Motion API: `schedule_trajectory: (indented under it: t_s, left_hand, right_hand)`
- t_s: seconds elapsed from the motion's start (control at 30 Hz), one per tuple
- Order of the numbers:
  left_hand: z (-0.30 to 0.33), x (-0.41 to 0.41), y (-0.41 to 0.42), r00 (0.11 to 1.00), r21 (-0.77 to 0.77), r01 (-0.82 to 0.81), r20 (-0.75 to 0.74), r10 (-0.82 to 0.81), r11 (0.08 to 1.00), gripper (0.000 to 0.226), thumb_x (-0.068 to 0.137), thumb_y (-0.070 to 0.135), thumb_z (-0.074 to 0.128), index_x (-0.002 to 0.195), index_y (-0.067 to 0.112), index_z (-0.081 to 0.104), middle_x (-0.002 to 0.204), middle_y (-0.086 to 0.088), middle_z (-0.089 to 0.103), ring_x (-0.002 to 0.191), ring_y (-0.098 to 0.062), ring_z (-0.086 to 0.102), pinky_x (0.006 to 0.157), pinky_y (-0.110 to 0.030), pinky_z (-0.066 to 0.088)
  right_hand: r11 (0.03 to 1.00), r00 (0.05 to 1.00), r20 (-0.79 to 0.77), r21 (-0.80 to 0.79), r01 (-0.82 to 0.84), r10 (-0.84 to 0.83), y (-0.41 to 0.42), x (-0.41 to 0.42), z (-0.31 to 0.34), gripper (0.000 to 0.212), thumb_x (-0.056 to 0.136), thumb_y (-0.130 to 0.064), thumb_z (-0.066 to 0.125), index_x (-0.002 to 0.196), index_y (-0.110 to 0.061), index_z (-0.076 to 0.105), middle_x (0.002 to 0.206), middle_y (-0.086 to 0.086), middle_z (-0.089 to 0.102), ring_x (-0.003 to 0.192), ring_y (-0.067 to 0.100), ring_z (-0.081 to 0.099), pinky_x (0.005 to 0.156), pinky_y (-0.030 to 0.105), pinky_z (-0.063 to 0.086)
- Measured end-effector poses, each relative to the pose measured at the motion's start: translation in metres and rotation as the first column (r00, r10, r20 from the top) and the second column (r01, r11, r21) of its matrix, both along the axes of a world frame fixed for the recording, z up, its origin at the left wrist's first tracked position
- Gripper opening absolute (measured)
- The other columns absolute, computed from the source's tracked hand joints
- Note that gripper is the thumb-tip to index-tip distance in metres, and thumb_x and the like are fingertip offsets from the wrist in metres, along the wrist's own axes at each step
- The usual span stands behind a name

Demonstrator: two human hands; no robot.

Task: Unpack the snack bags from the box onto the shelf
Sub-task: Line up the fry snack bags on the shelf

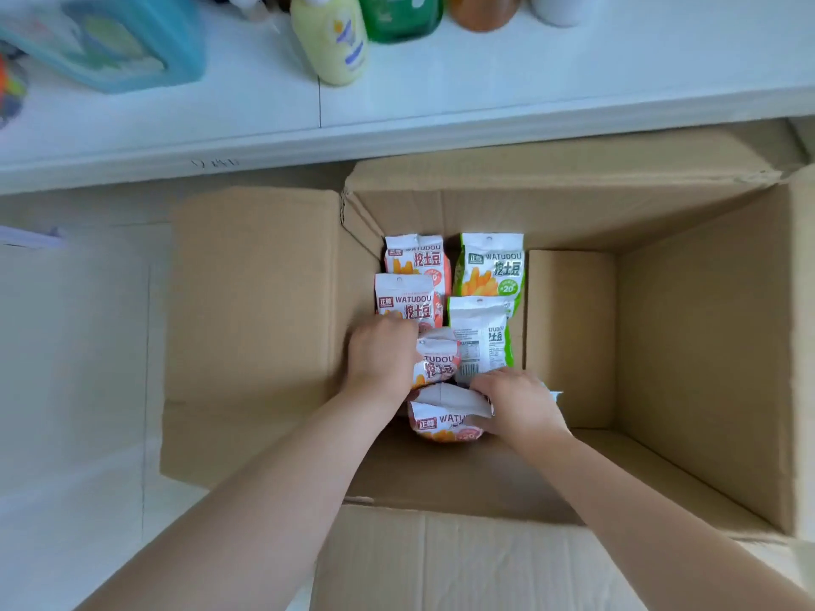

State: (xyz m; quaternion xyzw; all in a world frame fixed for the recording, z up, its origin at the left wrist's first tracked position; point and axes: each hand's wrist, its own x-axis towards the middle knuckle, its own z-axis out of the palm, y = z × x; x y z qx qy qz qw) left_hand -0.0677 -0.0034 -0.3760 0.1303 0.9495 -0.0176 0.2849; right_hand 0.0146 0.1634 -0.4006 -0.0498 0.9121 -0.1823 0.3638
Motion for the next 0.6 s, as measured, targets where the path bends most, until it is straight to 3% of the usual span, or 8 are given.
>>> schedule_trajectory:
  t_s: [0.1,0.2,0.3,0.4,0.47,0.53,0.6]
  left_hand:
    - [0.051,-0.011,0.0,0.975,0.247,-0.221,0.057,0.214,0.943,0.024,0.087,0.023,0.065,0.11,0.016,0.066,0.108,-0.005,0.063,0.099,-0.025,0.06,0.075,-0.033,0.045]
    - [0.116,-0.026,-0.002,0.941,0.377,-0.339,0.121,0.317,0.862,0.014,0.082,0.02,0.07,0.089,0.009,0.065,0.086,-0.003,0.065,0.082,-0.022,0.062,0.062,-0.027,0.041]
    - [0.201,-0.038,-0.005,0.908,0.453,-0.417,0.17,0.383,0.788,0.022,0.082,0.013,0.07,0.072,0.018,0.051,0.059,0.011,0.047,0.055,-0.004,0.045,0.049,-0.014,0.031]
    - [0.285,-0.047,-0.012,0.885,0.467,-0.465,0.232,0.404,0.752,0.029,0.079,0.017,0.072,0.064,0.022,0.047,0.058,0.011,0.052,0.06,-0.01,0.051,0.05,-0.018,0.032]
    - [0.342,-0.053,-0.016,0.878,0.485,-0.479,0.268,0.397,0.731,0.017,0.074,0.027,0.075,0.079,0.017,0.062,0.078,-0.002,0.067,0.079,-0.023,0.063,0.066,-0.029,0.045]
    - [0.393,-0.057,-0.021,0.857,0.522,-0.516,0.319,0.406,0.679,0.042,0.068,0.033,0.078,0.093,0.002,0.064,0.095,-0.017,0.069,0.089,-0.026,0.065,0.082,-0.04,0.049]
    - [0.448,-0.056,-0.024,0.86,0.584,-0.51,0.344,0.375,0.632,0.032,0.068,0.033,0.078,0.084,0.009,0.064,0.086,-0.009,0.07,0.082,-0.02,0.063,0.082,-0.041,0.051]
  right_hand:
    - [0.948,0.952,0.088,-0.105,0.3,-0.292,0.023,0.002,0.054,0.031,0.081,-0.035,0.075,0.107,-0.022,0.063,0.095,-0.006,0.066,0.09,0.018,0.059,0.066,0.031,0.04]
    - [0.868,0.887,0.083,-0.183,0.461,-0.454,0.048,0.0,0.12,0.023,0.079,-0.029,0.078,0.097,-0.026,0.064,0.085,-0.012,0.068,0.078,0.009,0.062,0.066,0.024,0.045]
    - [0.719,0.781,0.094,-0.335,0.609,-0.618,0.07,-0.007,0.202,0.03,0.078,-0.013,0.079,0.073,-0.028,0.054,0.063,-0.02,0.061,0.059,0.0,0.052,0.055,0.013,0.038]
    - [0.596,0.708,0.135,-0.443,0.669,-0.694,0.084,-0.013,0.29,0.03,0.08,-0.009,0.078,0.071,-0.012,0.05,0.061,-0.001,0.058,0.056,0.006,0.048,0.051,0.014,0.034]
    - [0.47,0.646,0.186,-0.543,0.696,-0.741,0.087,-0.017,0.349,0.021,0.083,-0.006,0.075,0.079,-0.003,0.055,0.069,0.012,0.064,0.061,0.009,0.056,0.055,0.014,0.042]
    - [0.289,0.552,0.261,-0.636,0.715,-0.792,0.084,-0.022,0.403,0.009,0.089,-0.004,0.066,0.097,-0.001,0.064,0.087,0.012,0.075,0.074,0.011,0.069,0.065,0.015,0.052]
    - [0.092,0.431,0.358,-0.673,0.734,-0.828,0.073,-0.027,0.454,0.015,0.095,-0.01,0.058,0.108,-0.009,0.064,0.094,0.009,0.076,0.078,0.016,0.072,0.065,0.024,0.056]
